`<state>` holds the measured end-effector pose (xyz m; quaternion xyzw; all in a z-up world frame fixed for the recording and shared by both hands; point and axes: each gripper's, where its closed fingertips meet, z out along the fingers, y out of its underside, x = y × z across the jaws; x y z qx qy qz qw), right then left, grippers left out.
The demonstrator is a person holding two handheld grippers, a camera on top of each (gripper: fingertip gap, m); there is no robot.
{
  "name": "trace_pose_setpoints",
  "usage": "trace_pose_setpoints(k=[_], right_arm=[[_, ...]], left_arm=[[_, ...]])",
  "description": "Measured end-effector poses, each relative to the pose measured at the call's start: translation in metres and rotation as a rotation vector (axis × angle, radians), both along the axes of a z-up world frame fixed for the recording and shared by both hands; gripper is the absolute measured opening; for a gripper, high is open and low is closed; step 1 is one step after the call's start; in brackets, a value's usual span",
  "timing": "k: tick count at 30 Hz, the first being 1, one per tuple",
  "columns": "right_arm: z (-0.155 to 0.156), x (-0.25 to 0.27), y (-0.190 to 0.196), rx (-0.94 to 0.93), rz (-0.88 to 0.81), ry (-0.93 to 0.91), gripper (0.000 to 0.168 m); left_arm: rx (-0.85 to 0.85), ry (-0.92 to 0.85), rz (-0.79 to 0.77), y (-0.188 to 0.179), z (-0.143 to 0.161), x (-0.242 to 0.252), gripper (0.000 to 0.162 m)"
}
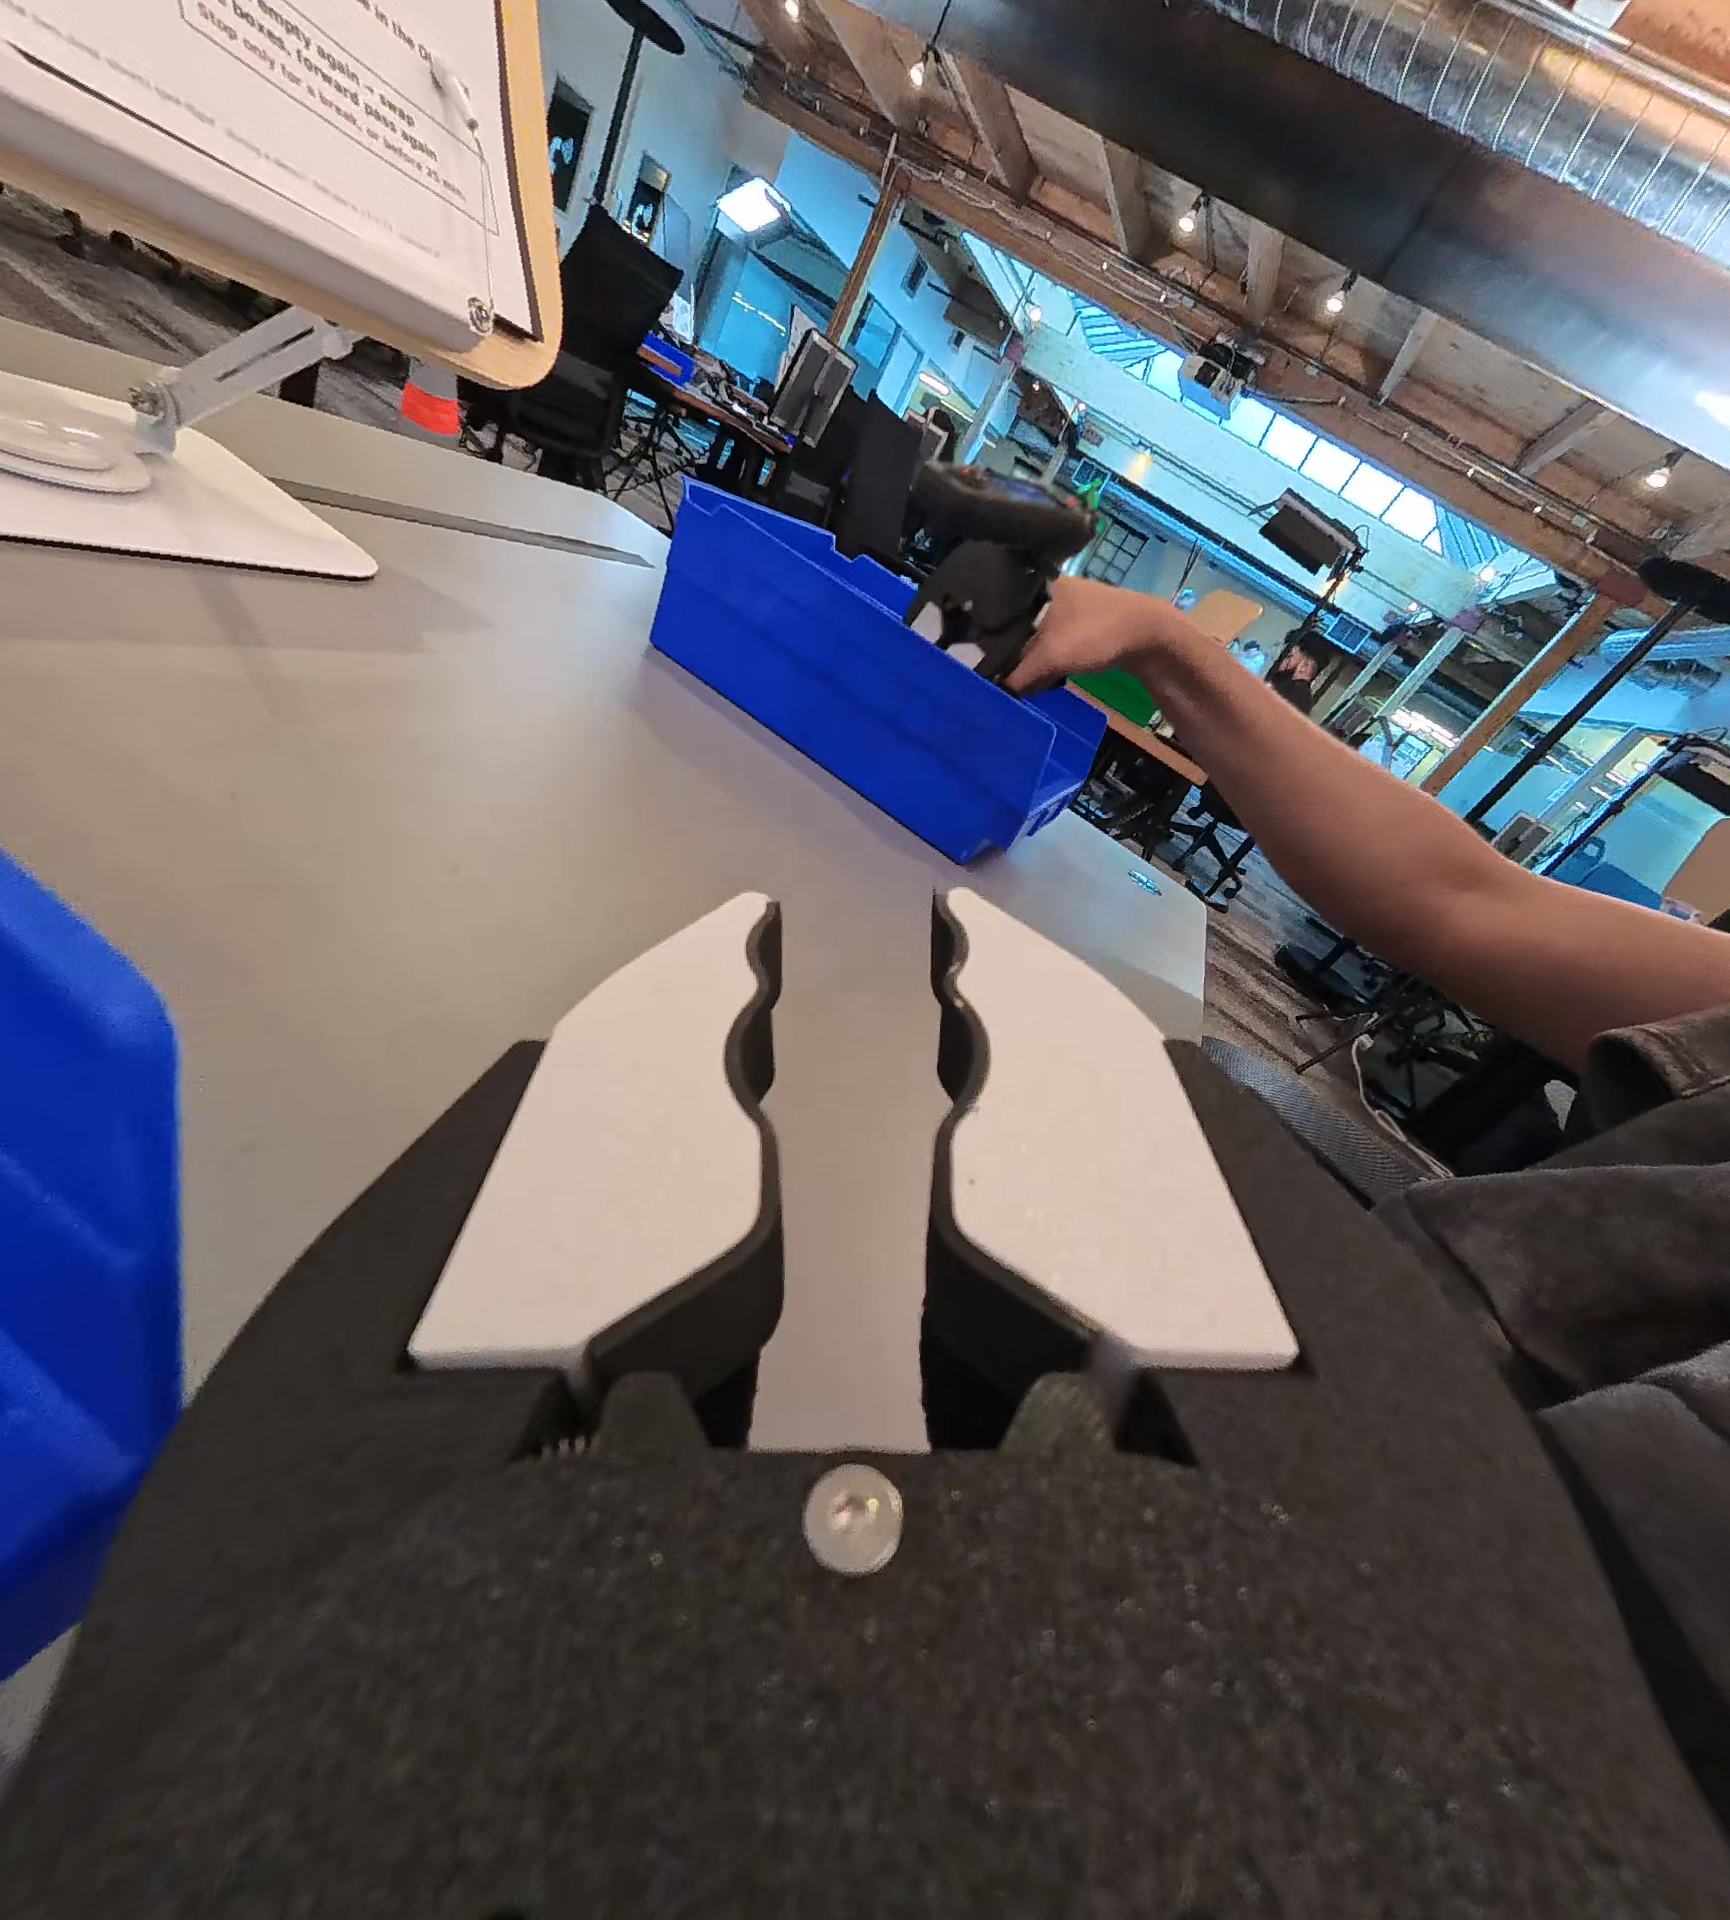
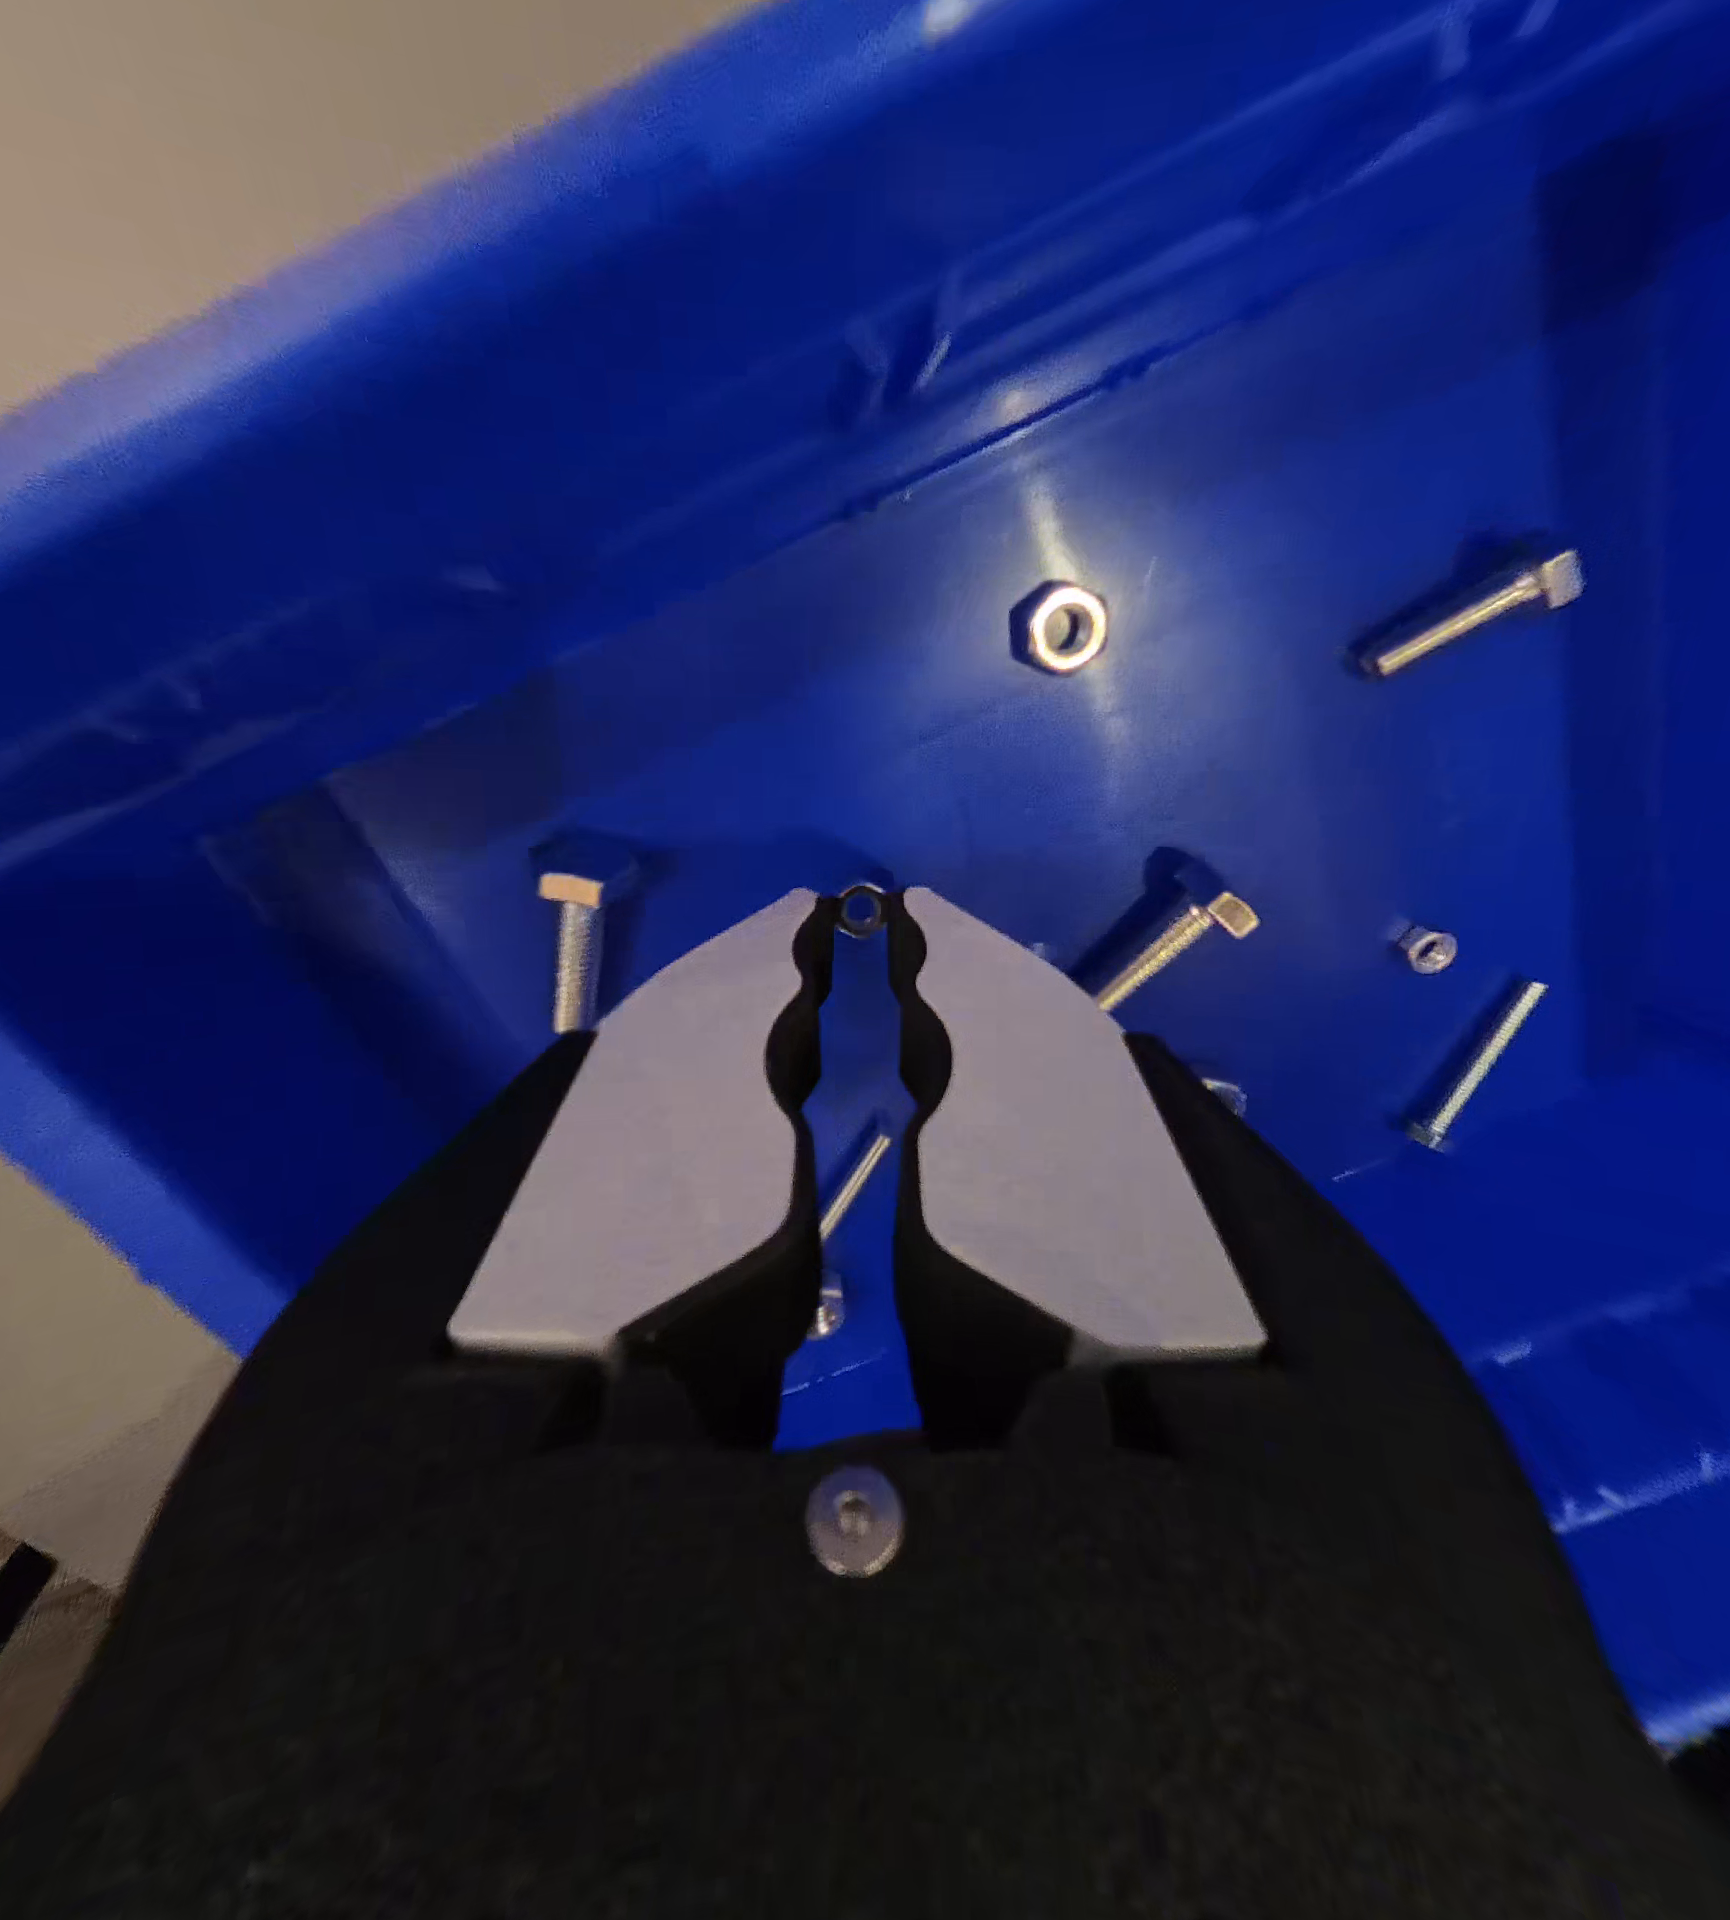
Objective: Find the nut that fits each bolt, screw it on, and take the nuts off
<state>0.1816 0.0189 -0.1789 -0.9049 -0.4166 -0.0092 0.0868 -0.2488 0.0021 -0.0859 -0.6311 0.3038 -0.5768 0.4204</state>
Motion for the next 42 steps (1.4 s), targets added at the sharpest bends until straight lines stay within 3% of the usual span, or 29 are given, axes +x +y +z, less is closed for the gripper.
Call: trace_pose_setpoints(k=[5,7,10,13,15,17,19,20,23,25,27,29,32,36,38,40,42], right_arm=[[-0.01,0.002,0.004,0.003,-0.047,0.024,0.011],[0.0,0.006,0.004,0.045,-0.078,0.046,0.026],[0.055,0.0,-0.002,0.263,-0.145,0.227,0.028],[0.133,0.011,-0.028,0.65,-0.305,0.46,0.03],[0.17,0.042,-0.057,0.933,-0.469,0.571,0.027],[0.185,0.076,-0.083,1.133,-0.62,0.64,0.025],[0.159,0.103,-0.103,1.092,-0.778,0.608,0.035],[0.141,0.11,-0.111,1.049,-0.858,0.615,0.042],[0.094,0.1,-0.121,0.951,-0.951,0.699,0.046],[0.074,0.1,-0.127,1.011,-0.981,0.637,0.046],[0.071,0.102,-0.131,1.142,-0.985,0.597,0.046],[0.07,0.106,-0.13,1.159,-1.002,0.547,0.047],[0.068,0.098,-0.118,1.084,-1.032,0.612,0.047],[0.049,0.085,-0.101,1.007,-1.067,0.539,0.034],[0.061,0.081,-0.1,1.097,-1.075,0.555,0.024],[0.06,0.067,-0.099,1.061,-1.103,0.591,0.023],[0.059,0.053,-0.106,1.034,-1.141,0.562,0.008]], left_arm=[[-0.001,-0.01,0.004,0.001,0.001,-0.001,0.027],[0.006,-0.007,0.004,0.0,0.001,-0.001,0.027],[0.035,0.009,0.032,-0.001,0.001,0.0,0.027],[0.044,0.025,0.088,-0.004,0.002,0.016,0.03],[0.062,0.062,0.061,-0.023,0.0,0.057,0.035],[0.063,0.064,-0.067,-0.063,0.005,0.12,0.056],[0.062,0.148,-0.129,-0.098,0.0,0.188,0.057],[0.089,0.204,-0.077,-0.103,-0.003,0.217,0.058],[0.202,0.283,0.167,-0.081,0.001,0.282,0.051],[0.204,0.317,0.177,-0.076,0.001,0.319,0.063],[0.22,0.396,0.208,-0.068,-0.009,0.343,0.063],[0.217,0.457,0.284,-0.052,-0.019,0.352,0.054],[0.171,0.48,0.305,-0.037,-0.031,0.357,0.029],[0.167,0.559,0.374,-0.027,-0.032,0.347,0.018],[0.169,0.588,0.408,-0.022,-0.033,0.338,0.013],[0.18,0.594,0.455,-0.016,-0.032,0.324,0.009],[0.222,0.62,0.503,-0.011,-0.032,0.306,0.004]])
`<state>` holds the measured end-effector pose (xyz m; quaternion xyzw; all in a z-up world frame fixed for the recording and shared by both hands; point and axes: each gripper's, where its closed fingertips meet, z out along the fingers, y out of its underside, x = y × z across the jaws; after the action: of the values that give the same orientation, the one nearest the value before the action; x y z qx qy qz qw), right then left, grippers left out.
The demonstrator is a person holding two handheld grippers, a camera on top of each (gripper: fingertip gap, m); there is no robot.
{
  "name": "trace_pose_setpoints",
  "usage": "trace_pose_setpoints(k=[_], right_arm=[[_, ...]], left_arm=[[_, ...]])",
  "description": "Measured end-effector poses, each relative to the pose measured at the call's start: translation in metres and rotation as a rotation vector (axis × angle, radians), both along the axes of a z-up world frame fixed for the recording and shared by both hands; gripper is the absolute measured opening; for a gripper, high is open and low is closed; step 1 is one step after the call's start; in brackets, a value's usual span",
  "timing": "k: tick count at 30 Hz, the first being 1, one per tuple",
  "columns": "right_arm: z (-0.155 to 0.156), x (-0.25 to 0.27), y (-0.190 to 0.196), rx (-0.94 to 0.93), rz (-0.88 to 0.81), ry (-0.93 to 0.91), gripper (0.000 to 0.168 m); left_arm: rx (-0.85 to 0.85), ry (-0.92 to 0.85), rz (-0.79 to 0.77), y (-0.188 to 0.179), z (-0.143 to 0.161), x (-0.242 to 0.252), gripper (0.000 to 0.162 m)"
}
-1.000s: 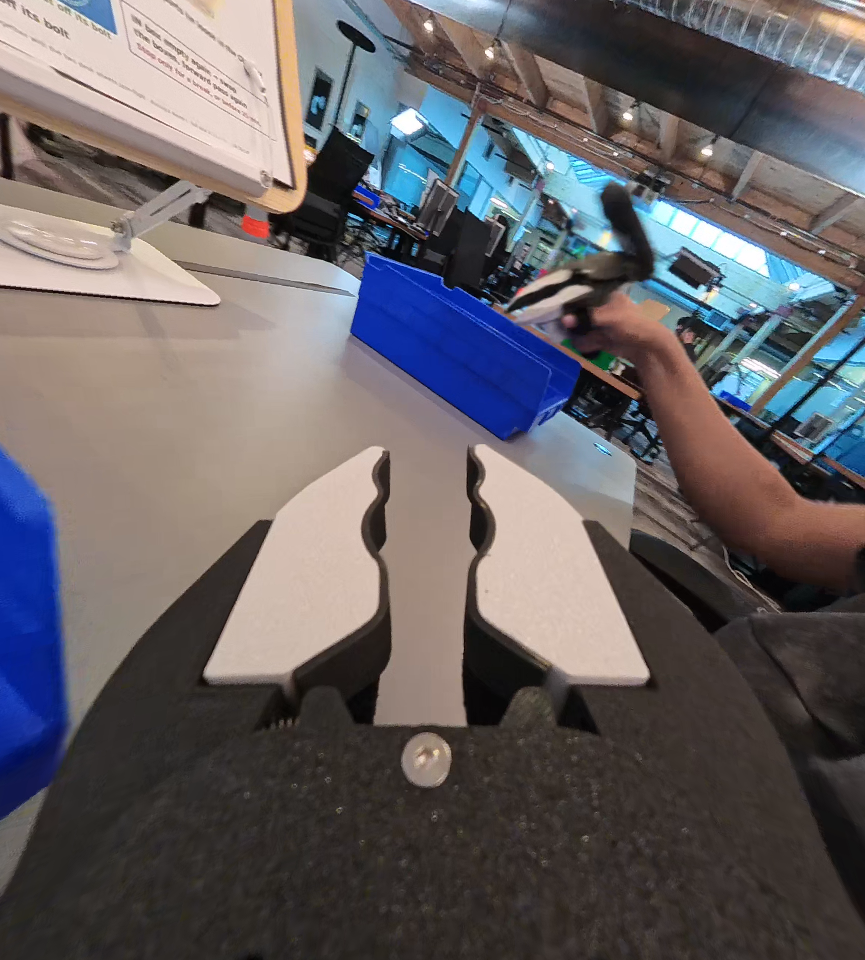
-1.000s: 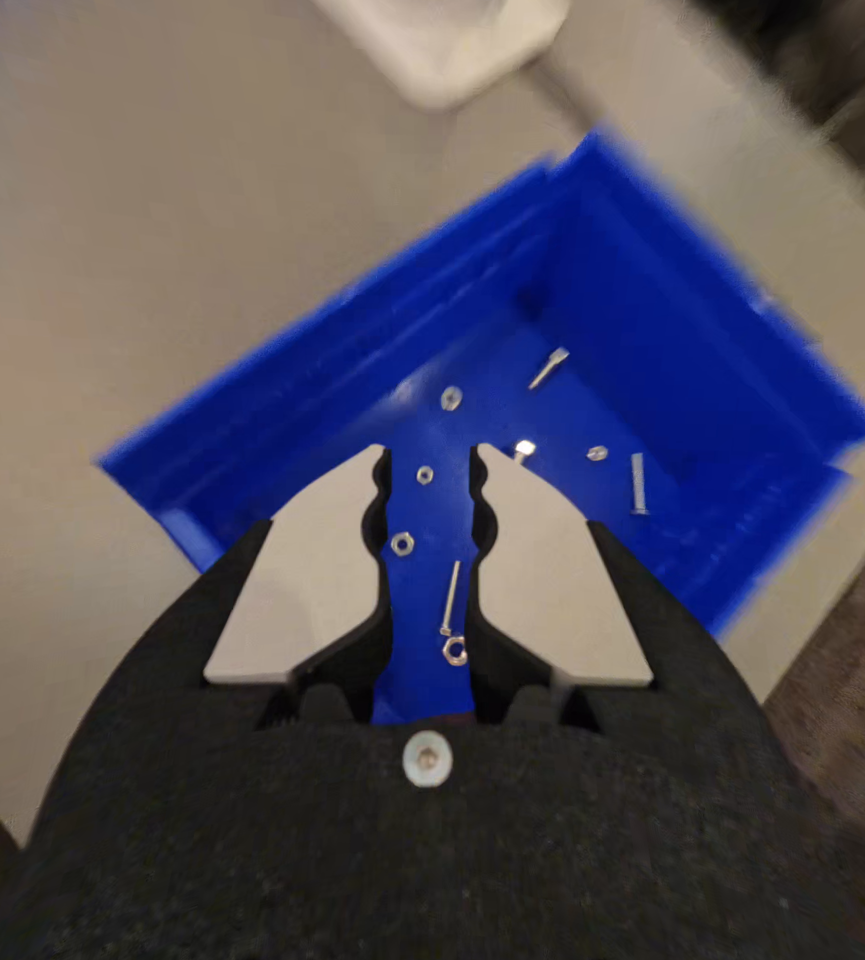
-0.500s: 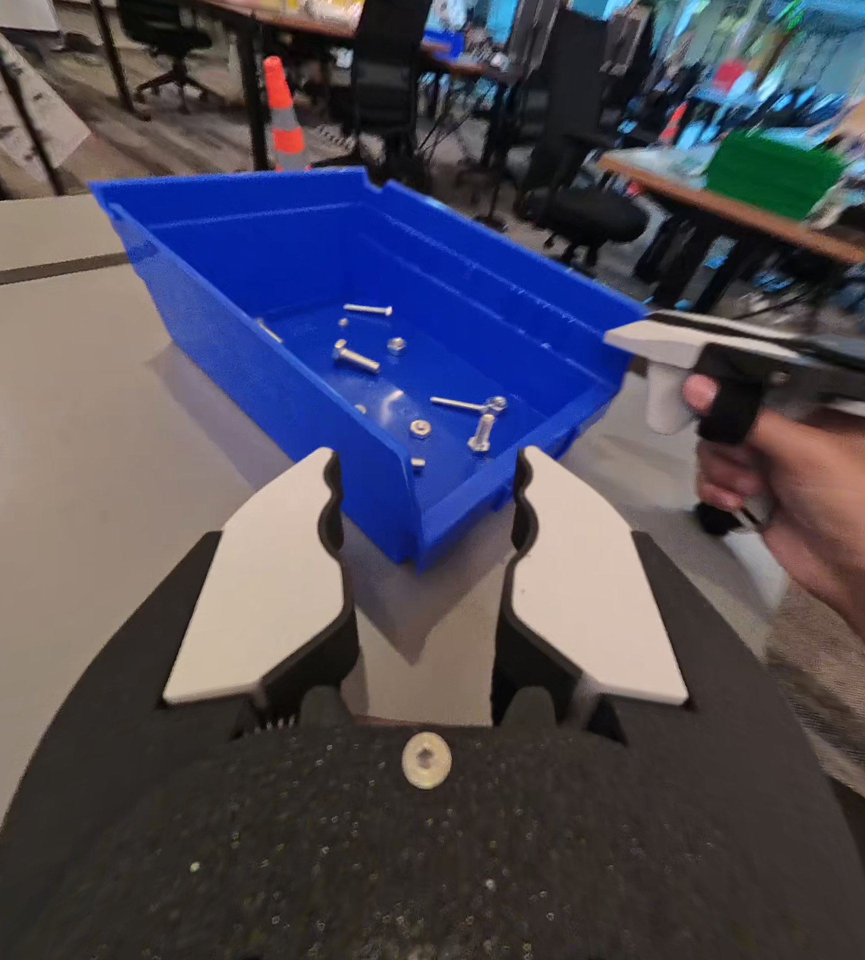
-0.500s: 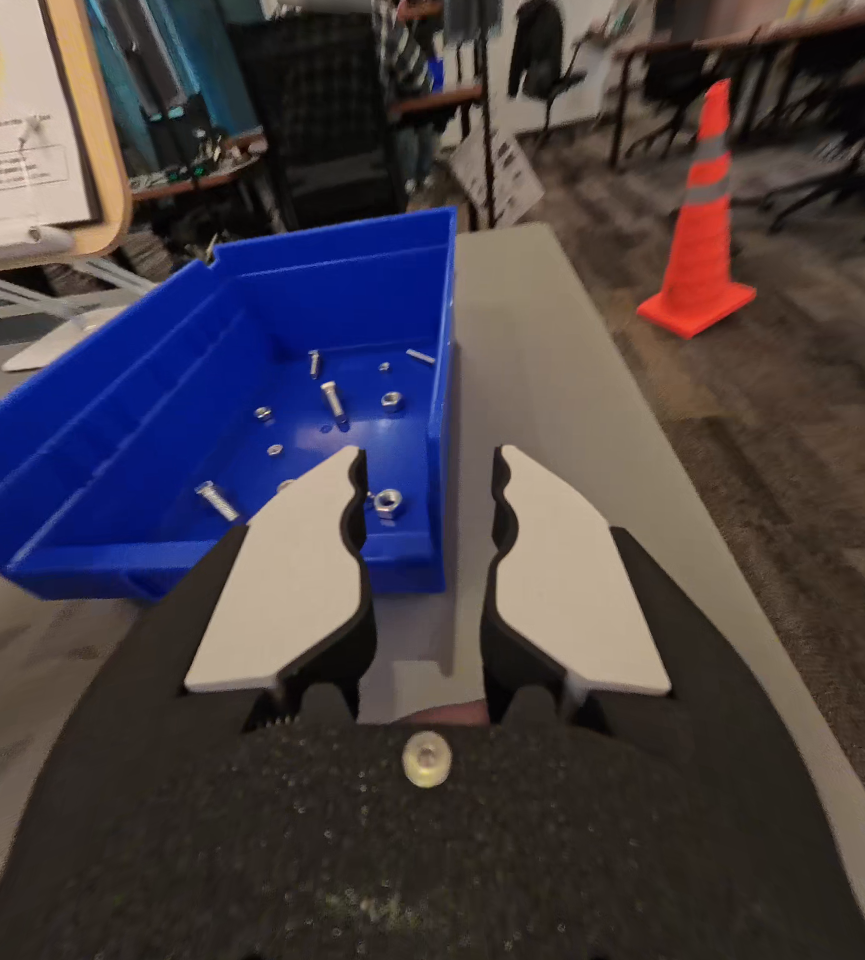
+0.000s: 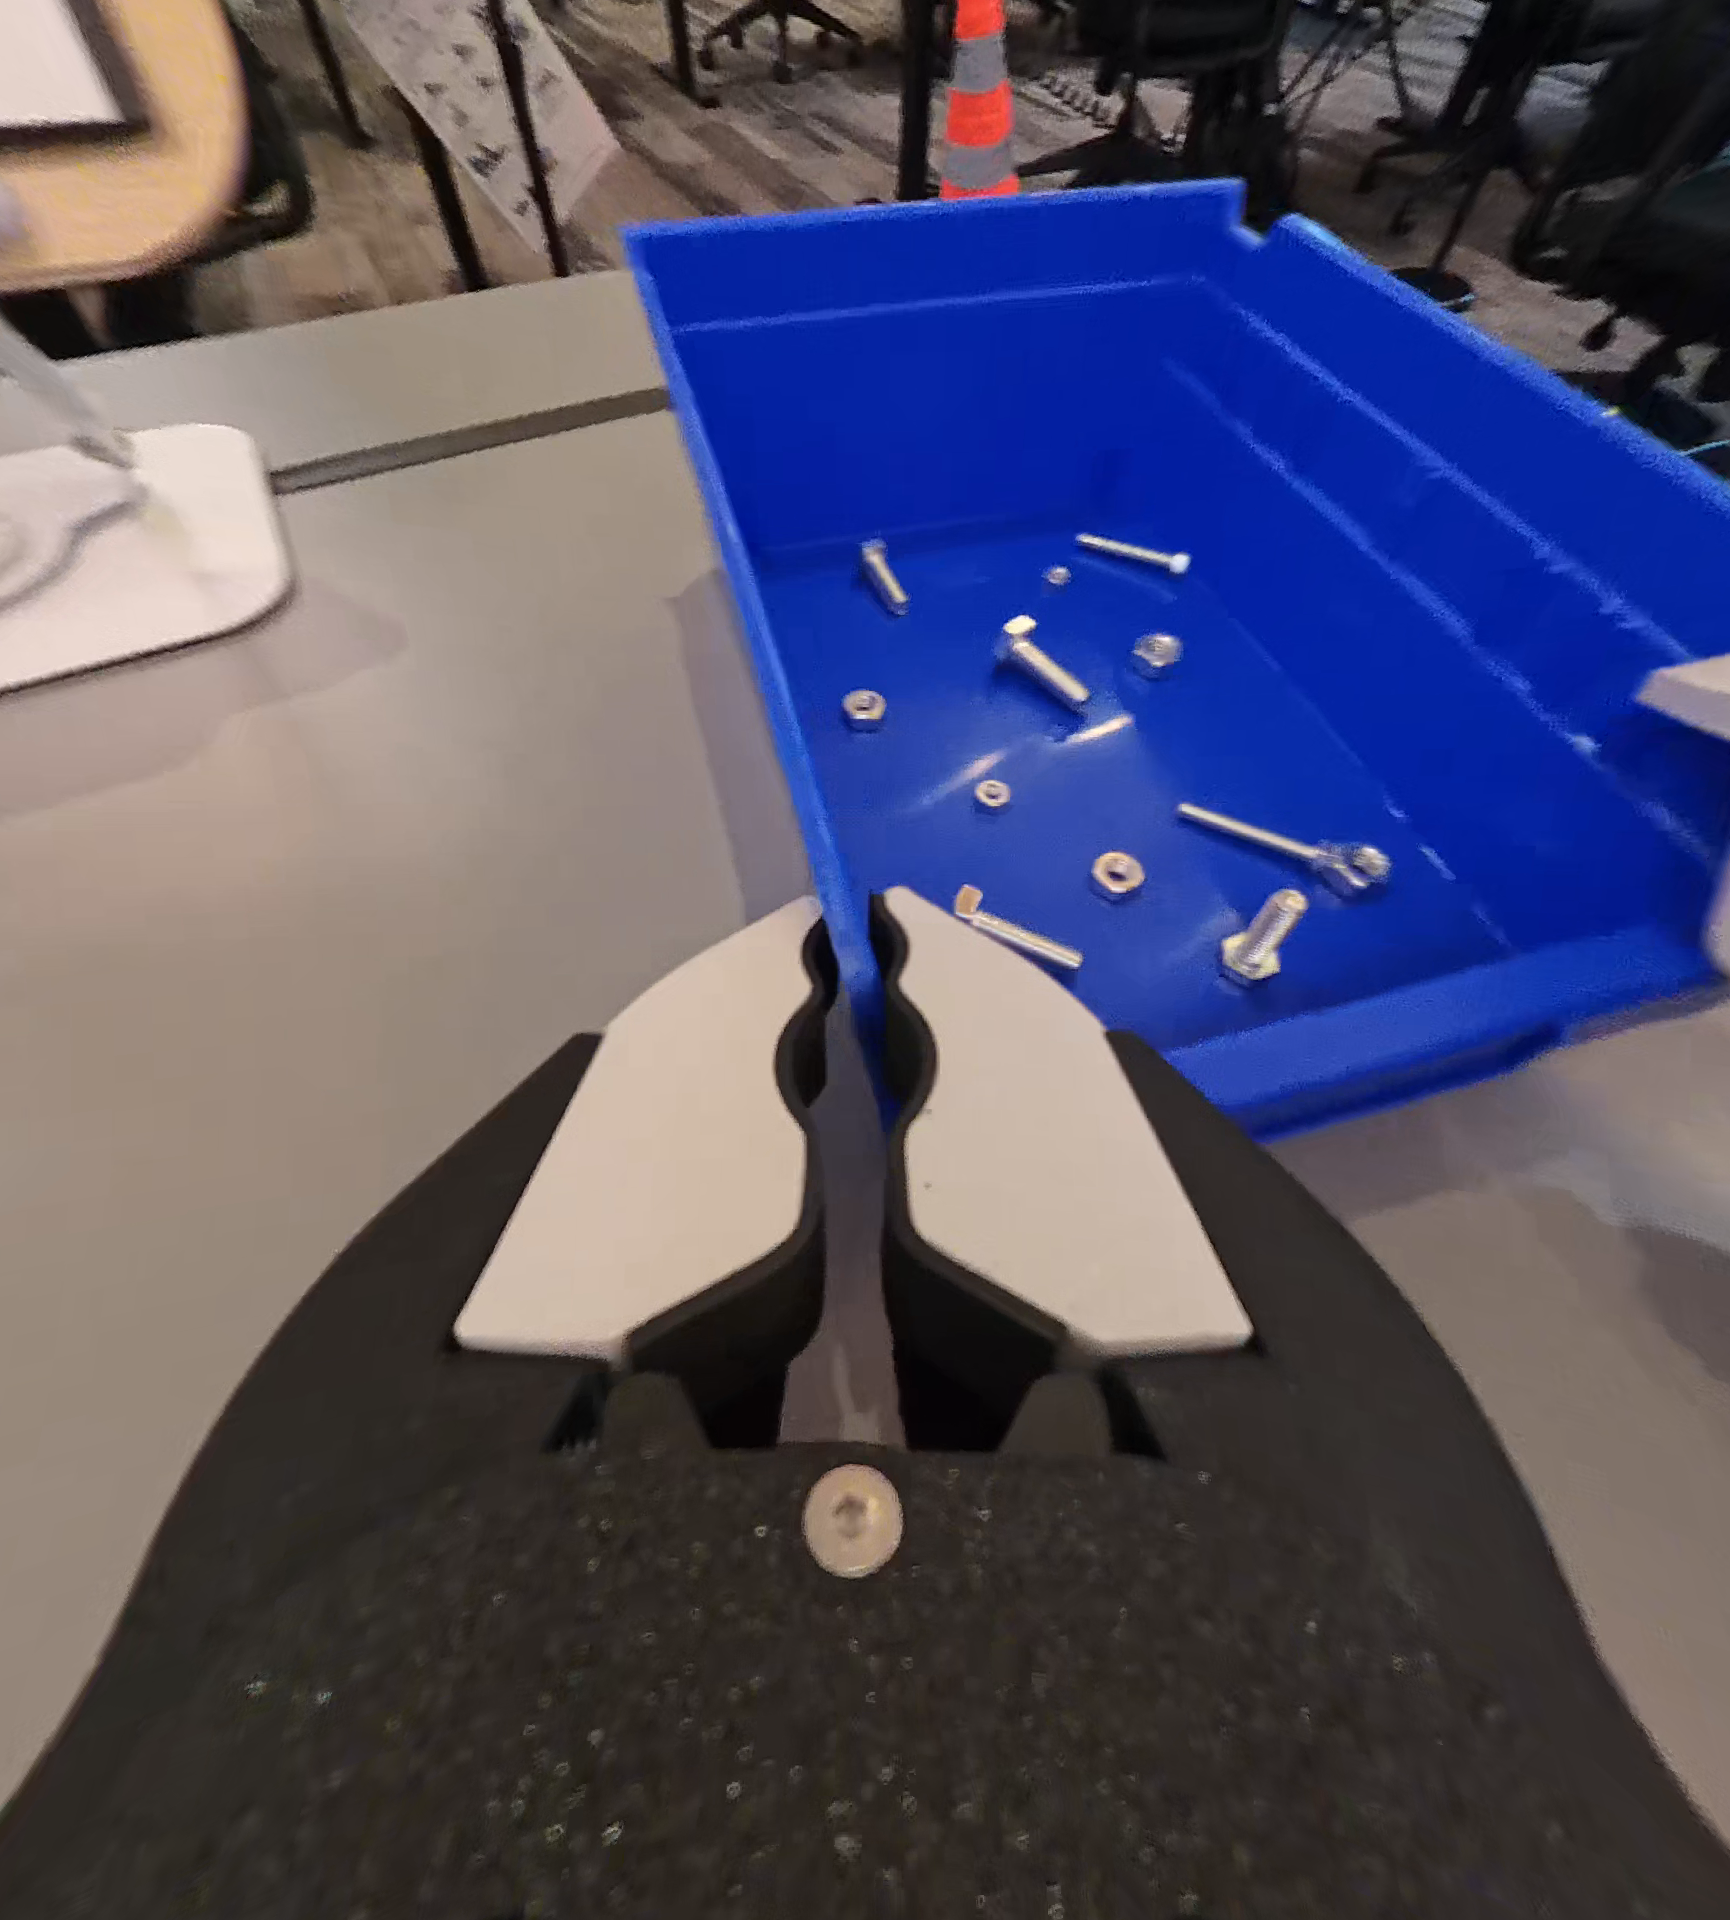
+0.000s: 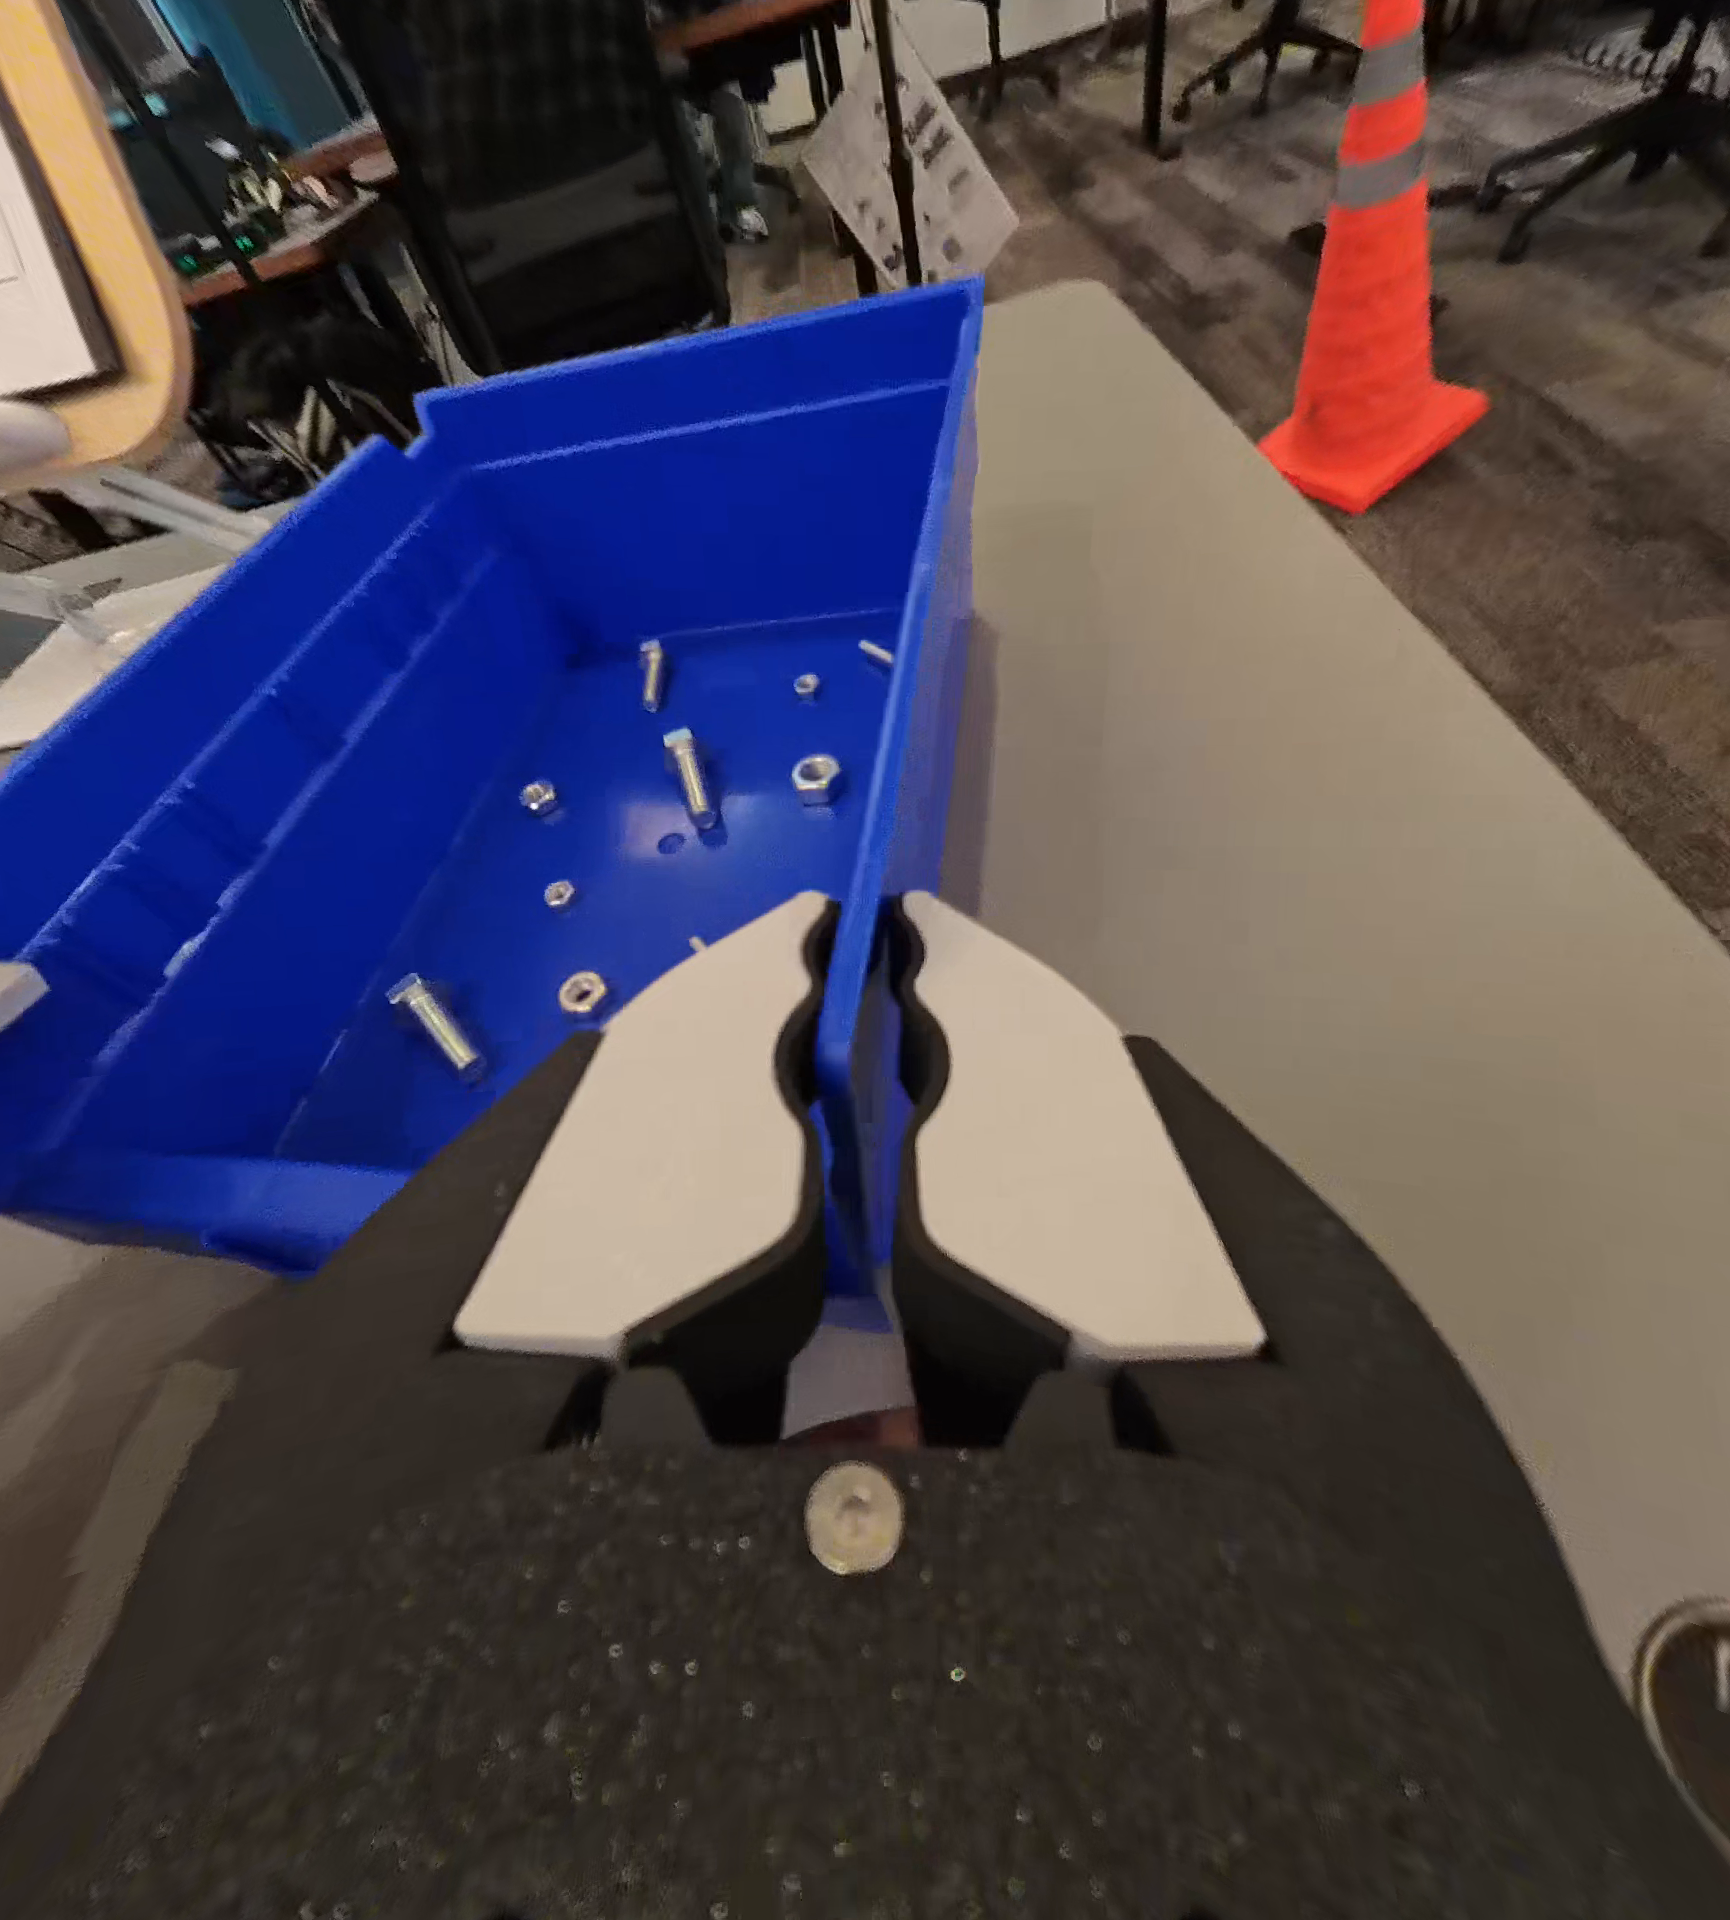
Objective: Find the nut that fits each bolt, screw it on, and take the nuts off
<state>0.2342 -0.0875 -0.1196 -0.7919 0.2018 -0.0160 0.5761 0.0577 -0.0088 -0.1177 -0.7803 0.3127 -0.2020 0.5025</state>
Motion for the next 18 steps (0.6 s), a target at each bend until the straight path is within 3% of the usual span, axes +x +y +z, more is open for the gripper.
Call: trace_pose_setpoints(k=[8,18], right_arm=[[0.004,-0.116,-0.004,-0.004,0.123,-0.004,0.011],[0.003,-0.276,0.054,-0.001,0.351,-0.011,0.01]], left_arm=[[0.053,0.027,0.063,0.002,0.016,-0.11,0.003],[0.075,0.071,0.282,0.015,0.01,-0.285,0.003]])
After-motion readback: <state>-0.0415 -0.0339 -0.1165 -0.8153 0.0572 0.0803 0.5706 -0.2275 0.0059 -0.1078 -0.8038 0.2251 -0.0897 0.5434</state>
